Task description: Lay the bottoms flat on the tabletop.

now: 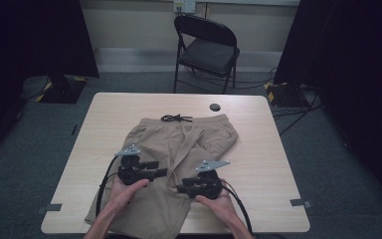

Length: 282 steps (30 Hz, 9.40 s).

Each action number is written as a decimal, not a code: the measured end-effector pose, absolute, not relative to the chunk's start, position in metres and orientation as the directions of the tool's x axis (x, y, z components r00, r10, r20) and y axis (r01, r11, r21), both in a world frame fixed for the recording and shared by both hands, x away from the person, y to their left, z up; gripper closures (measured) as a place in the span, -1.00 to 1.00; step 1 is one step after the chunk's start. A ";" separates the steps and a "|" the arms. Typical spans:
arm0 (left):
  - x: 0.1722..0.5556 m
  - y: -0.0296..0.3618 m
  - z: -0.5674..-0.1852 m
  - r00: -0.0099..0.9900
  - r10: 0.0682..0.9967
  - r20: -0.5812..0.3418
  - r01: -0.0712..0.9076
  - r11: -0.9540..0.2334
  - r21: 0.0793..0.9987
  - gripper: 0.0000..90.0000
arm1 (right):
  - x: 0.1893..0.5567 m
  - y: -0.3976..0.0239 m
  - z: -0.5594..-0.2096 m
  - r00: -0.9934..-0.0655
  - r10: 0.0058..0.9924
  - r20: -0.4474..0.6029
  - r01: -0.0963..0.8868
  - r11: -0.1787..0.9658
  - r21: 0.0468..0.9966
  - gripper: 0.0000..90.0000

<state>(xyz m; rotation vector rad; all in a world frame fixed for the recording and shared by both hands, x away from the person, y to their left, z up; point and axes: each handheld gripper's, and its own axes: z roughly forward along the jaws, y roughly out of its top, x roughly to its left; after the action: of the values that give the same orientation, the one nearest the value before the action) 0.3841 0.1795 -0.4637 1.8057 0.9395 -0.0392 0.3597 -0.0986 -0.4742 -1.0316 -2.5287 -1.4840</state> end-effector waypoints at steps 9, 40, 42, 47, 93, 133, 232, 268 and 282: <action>0.386 0.163 -0.476 0.688 0.576 -0.441 0.635 -0.184 0.751 -0.28 | 0.393 -0.136 -0.449 -0.719 0.622 0.309 0.557 0.250 0.792 0.15; 0.391 0.153 -0.501 0.698 0.577 -0.424 0.635 -0.225 0.739 0.94 | 0.516 -0.117 -0.463 -0.578 0.734 0.357 0.649 0.148 0.746 -0.04; 0.390 0.153 -0.501 0.693 0.578 -0.431 0.638 -0.215 0.739 0.95 | 0.517 -0.117 -0.465 -0.570 0.744 0.349 0.654 0.153 0.740 -0.07; 0.390 0.154 -0.501 0.696 0.571 -0.435 0.638 -0.214 0.740 0.96 | 0.520 -0.117 -0.470 -0.549 0.752 0.365 0.673 0.138 0.727 -0.20; 0.347 0.104 -0.441 0.843 0.365 -0.394 0.490 -0.221 0.843 0.97 | 0.394 -0.210 -0.367 -0.610 0.762 0.219 0.444 0.099 0.891 1.00; 0.323 0.075 -0.424 0.881 0.265 -0.392 0.458 -0.266 0.848 0.64 | 0.251 -0.331 -0.388 -0.380 0.902 0.205 0.466 -0.005 0.885 0.99; 0.302 0.065 -0.502 0.861 0.321 -0.395 0.507 -0.463 0.727 0.36 | 0.267 -0.278 -0.481 -0.568 0.778 0.269 0.660 0.234 0.714 0.18; 0.302 0.073 -0.503 0.863 0.321 -0.391 0.503 -0.461 0.731 0.40 | 0.306 -0.267 -0.488 -0.560 0.797 0.227 0.647 0.250 0.720 0.98; 0.302 0.085 -0.503 0.858 0.329 -0.395 0.511 -0.455 0.730 0.45 | 0.310 -0.316 -0.458 -0.457 0.845 0.278 0.600 0.063 0.797 0.99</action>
<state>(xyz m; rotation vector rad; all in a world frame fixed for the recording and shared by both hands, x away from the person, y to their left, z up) 0.3018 0.0846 -0.5032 2.0854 0.6101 -0.2432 0.3103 -0.3164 -0.4575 -1.7322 -2.4635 -1.5921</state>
